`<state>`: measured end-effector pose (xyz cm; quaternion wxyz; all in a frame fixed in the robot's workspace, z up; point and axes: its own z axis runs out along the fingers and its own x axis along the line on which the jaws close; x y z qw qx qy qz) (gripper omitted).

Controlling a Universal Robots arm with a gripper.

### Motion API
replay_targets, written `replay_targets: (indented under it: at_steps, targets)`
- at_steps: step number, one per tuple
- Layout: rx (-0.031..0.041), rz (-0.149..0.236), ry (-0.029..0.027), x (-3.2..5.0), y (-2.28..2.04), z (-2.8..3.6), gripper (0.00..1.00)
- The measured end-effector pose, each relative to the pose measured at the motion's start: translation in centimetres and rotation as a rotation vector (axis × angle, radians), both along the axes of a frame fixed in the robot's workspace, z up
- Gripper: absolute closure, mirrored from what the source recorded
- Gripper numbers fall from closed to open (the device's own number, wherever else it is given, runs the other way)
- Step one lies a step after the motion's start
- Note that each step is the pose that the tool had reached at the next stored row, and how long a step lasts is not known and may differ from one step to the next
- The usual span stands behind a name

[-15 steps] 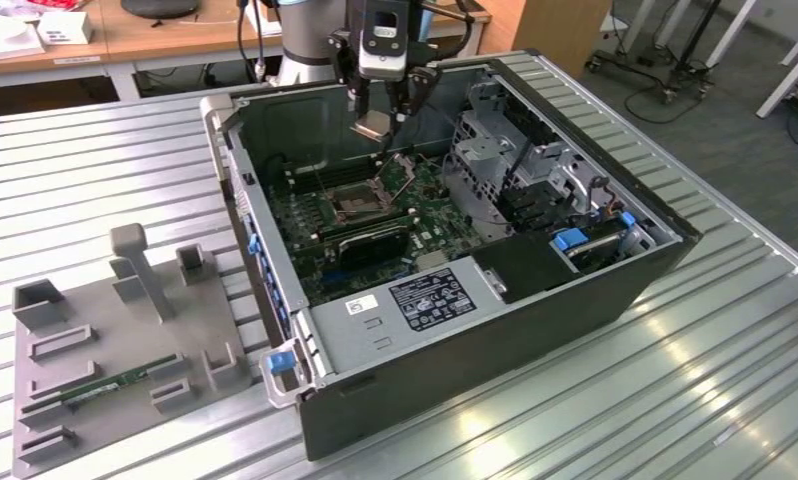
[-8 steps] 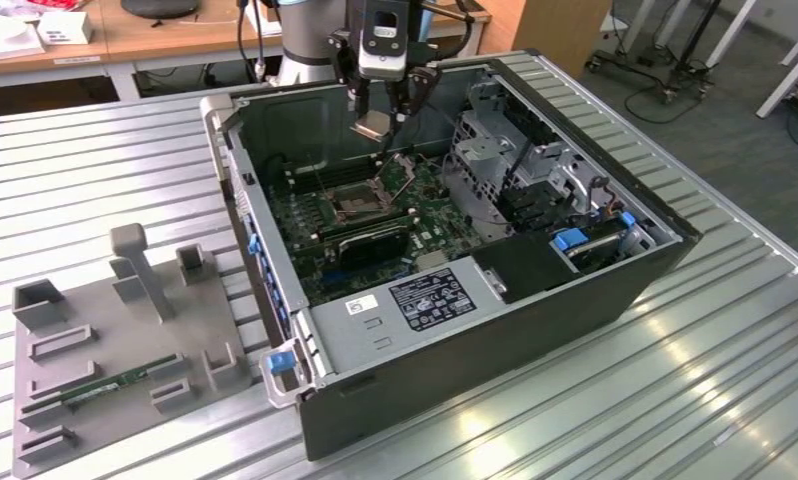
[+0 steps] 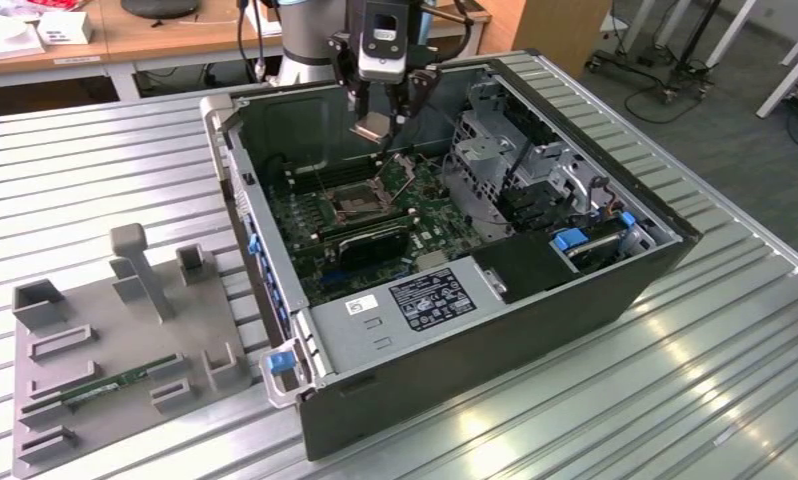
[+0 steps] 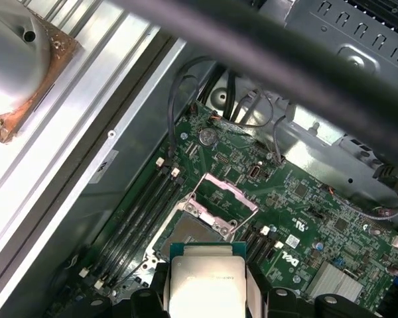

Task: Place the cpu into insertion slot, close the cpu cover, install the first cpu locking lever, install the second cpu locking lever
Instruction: 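Place the cpu into insertion slot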

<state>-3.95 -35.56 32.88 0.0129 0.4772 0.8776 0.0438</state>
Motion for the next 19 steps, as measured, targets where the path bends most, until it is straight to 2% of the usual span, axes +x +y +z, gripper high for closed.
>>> replay_targets:
  at_steps: [3, 5, 19]
  targets:
    - [-0.0011, -0.001, 0.0000, 0.00, 0.00, -0.24, 0.46]
    - [-0.0013, -0.024, 0.0001, -0.01, 0.00, -0.34, 0.46]
    - [-0.0011, -0.274, 0.0002, -0.01, 0.00, -1.22, 0.46]
